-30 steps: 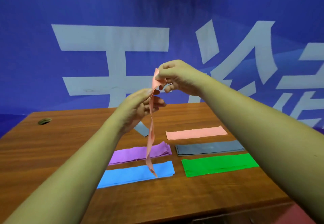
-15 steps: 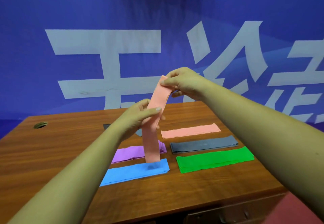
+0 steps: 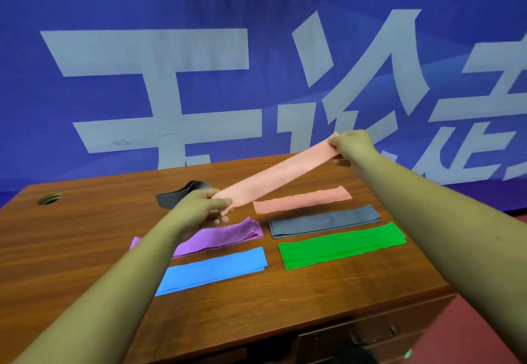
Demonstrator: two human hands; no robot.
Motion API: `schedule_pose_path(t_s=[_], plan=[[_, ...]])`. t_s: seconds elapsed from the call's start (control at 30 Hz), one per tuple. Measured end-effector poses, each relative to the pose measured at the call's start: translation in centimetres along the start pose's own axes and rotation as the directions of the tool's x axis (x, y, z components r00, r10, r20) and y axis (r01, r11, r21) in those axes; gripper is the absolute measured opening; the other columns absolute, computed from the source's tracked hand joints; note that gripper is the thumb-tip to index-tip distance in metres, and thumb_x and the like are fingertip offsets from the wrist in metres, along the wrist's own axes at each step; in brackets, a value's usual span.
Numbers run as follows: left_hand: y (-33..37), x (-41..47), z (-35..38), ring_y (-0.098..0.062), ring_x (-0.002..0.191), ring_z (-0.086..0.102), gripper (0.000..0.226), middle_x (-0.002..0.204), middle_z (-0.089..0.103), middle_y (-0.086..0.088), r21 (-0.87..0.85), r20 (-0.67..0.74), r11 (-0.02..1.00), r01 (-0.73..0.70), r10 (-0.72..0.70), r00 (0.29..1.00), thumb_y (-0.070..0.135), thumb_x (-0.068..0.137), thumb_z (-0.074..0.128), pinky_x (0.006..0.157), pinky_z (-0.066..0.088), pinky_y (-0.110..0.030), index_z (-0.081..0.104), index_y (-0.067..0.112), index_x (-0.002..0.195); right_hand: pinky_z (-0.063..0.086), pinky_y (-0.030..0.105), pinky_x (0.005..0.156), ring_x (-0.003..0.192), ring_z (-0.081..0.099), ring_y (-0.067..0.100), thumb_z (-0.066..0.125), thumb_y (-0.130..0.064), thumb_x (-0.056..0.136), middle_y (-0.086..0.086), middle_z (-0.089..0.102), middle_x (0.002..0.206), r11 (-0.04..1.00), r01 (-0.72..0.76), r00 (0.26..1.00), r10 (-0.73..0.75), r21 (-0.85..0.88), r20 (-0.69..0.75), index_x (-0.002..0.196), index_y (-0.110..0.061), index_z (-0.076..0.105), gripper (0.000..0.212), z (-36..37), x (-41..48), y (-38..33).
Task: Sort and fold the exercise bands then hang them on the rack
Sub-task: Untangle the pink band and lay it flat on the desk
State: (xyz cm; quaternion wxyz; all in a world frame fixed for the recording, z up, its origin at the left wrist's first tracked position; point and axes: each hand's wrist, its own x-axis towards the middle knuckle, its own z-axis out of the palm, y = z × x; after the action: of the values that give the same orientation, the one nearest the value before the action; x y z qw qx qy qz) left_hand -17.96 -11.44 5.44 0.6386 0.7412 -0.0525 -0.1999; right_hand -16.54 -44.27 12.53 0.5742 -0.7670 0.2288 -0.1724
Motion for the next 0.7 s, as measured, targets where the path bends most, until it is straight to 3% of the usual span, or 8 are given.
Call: schedule_pose_path(t_s=[0.1, 0.27, 0.33, 0.4, 0.57, 0.63, 0.7], plan=[[-0.4, 1.8, 0.0, -0.016, 0.061, 0.061, 0.017, 0.078, 0.068, -0.012, -0.012, -0.124, 1.000, -0.025, 0.023, 0.992, 0.006, 0.096, 0.055, 0.051, 0.050, -0.021, 0.062, 0.001, 0.111, 0.055, 0.026, 0.051, 0.061, 0.059, 0.020, 0.064, -0.014, 0.091, 0.008, 0.061, 0.080, 0.996, -0.086, 0.995, 0.086, -0.010, 0.045, 0.088, -0.006, 0.064, 0.008, -0.2, 0.7, 3.6], [-1.2, 5.5, 1.1, -0.011, 0.052, 0.063, 0.013, 0.077, 0.071, -0.014, 0.208, -0.284, 0.978, -0.009, 0.069, 0.956, 0.009, 0.093, 0.060, 0.049, 0.047, -0.021, 0.062, -0.001, 0.102, 0.046, 0.019, 0.039, 0.049, 0.061, 0.012, 0.067, -0.009, 0.089, 0.010, 0.063, 0.079, 0.984, -0.154, 0.984, 0.160, -0.091, 0.073, 0.097, -0.004, 0.065, 0.009, -0.2, 2.7, 8.8], [-1.7, 6.9, 1.7, -0.008, 0.045, 0.063, 0.009, 0.073, 0.069, -0.013, 0.269, -0.306, 0.963, 0.007, 0.078, 0.949, 0.009, 0.092, 0.062, 0.044, 0.044, -0.019, 0.060, 0.001, 0.096, 0.039, 0.015, 0.034, 0.035, 0.056, 0.006, 0.069, -0.008, 0.088, 0.011, 0.061, 0.074, 0.978, -0.144, 0.986, 0.154, -0.150, 0.057, 0.092, -0.004, 0.064, 0.007, -0.1, 4.0, 10.4], [-2.4, 8.5, 2.4, -0.007, 0.040, 0.060, 0.005, 0.067, 0.064, -0.011, 0.305, -0.310, 0.952, 0.037, 0.063, 0.949, 0.007, 0.090, 0.063, 0.043, 0.042, -0.019, 0.058, 0.006, 0.089, 0.035, 0.014, 0.032, 0.034, 0.053, 0.009, 0.071, -0.008, 0.087, 0.009, 0.058, 0.065, 0.967, -0.120, 0.990, 0.132, -0.225, 0.038, 0.083, -0.005, 0.063, 0.009, 0.2, 5.6, 11.8], [-4.4, 13.0, 4.0, -0.005, 0.037, 0.046, 0.017, 0.060, 0.053, -0.008, 0.385, -0.355, 0.920, 0.075, 0.073, 0.932, 0.005, 0.083, 0.066, 0.040, 0.038, -0.016, 0.056, 0.011, 0.070, 0.044, 0.030, 0.065, 0.070, 0.057, 0.026, 0.067, -0.017, 0.089, 0.011, 0.061, 0.073, 0.934, -0.078, 0.996, 0.085, -0.350, 0.005, 0.077, -0.007, 0.067, 0.015, 1.4, 10.0, 14.7], [-4.9, 14.7, 4.3, -0.005, 0.039, 0.046, 0.021, 0.059, 0.054, -0.006, 0.402, -0.369, 0.910, 0.098, 0.063, 0.927, 0.006, 0.082, 0.069, 0.041, 0.038, -0.017, 0.057, 0.012, 0.066, 0.042, 0.030, 0.068, 0.073, 0.056, 0.026, 0.065, -0.020, 0.090, 0.010, 0.061, 0.074, 0.920, -0.069, 0.997, 0.075, -0.386, 0.000, 0.075, -0.008, 0.067, 0.019, 1.8, 11.5, 15.7], [-5.3, 16.2, 4.5, -0.013, 0.052, 0.050, 0.022, 0.061, 0.057, -0.004, 0.454, -0.363, 0.881, 0.133, 0.047, 0.931, 0.011, 0.080, 0.073, 0.051, 0.040, -0.022, 0.059, 0.014, 0.063, 0.043, 0.030, 0.070, 0.077, 0.058, 0.026, 0.065, -0.024, 0.090, 0.009, 0.064, 0.079, 0.899, -0.075, 0.997, 0.077, -0.432, -0.013, 0.077, -0.011, 0.068, 0.019, 1.9, 12.6, 16.5]])
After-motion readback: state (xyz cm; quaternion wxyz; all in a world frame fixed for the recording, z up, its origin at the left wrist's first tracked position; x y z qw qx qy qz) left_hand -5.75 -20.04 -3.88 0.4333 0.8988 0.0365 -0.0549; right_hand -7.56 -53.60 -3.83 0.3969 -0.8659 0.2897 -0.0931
